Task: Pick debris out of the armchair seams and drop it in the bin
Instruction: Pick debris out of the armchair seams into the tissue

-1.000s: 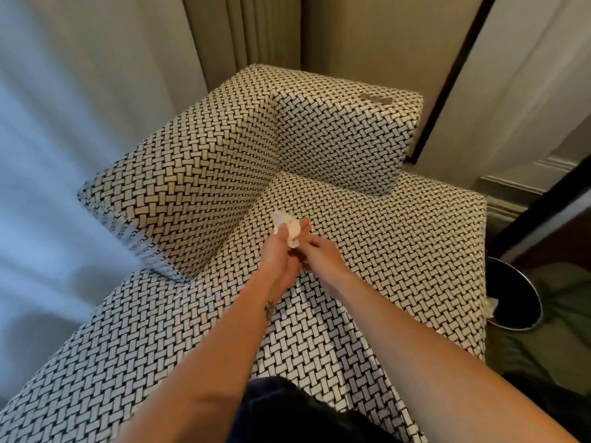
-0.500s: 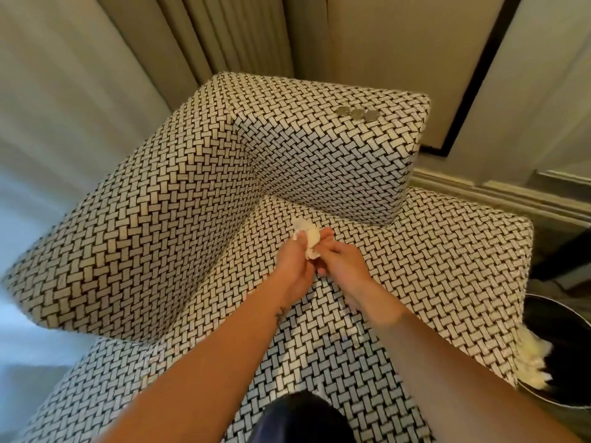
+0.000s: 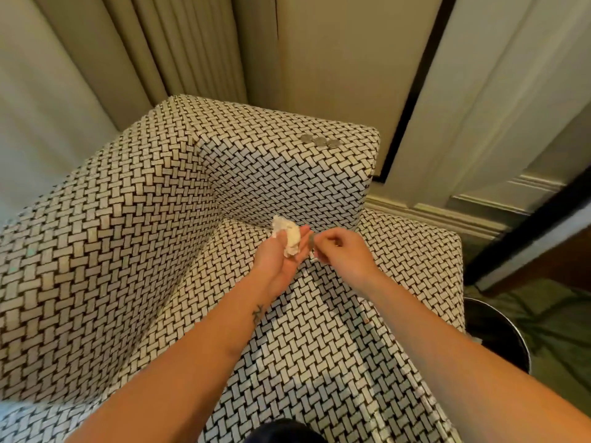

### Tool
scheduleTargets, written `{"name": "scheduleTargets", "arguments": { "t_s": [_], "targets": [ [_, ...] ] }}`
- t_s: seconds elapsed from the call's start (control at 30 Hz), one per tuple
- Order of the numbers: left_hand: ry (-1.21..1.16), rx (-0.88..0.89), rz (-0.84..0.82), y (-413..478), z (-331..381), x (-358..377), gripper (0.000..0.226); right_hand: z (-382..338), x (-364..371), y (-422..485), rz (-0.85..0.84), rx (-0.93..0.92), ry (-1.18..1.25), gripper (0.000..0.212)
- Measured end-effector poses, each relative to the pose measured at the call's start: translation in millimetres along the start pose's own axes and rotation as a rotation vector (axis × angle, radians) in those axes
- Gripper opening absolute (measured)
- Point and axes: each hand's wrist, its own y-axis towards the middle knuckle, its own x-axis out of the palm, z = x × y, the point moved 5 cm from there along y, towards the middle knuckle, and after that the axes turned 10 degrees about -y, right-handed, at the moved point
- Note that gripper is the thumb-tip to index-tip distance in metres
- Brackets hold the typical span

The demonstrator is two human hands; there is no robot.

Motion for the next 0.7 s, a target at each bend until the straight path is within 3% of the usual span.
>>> {"name": "scheduleTargets", "arguments": {
  "t_s": [0.33,0.7],
  "targets": [
    [0.065,0.041,-0.036,-20.4,47.7,60.7,0.045,-71.0,-39.8,27.7,0.196,-0.084,-0.095,0.007],
    [0.121,0.059,-0.097,-15.5,52.6,124.8,0.041,-112.6,-90.7,74.1,0.431,-0.157,-0.216,0.006]
  ]
}}
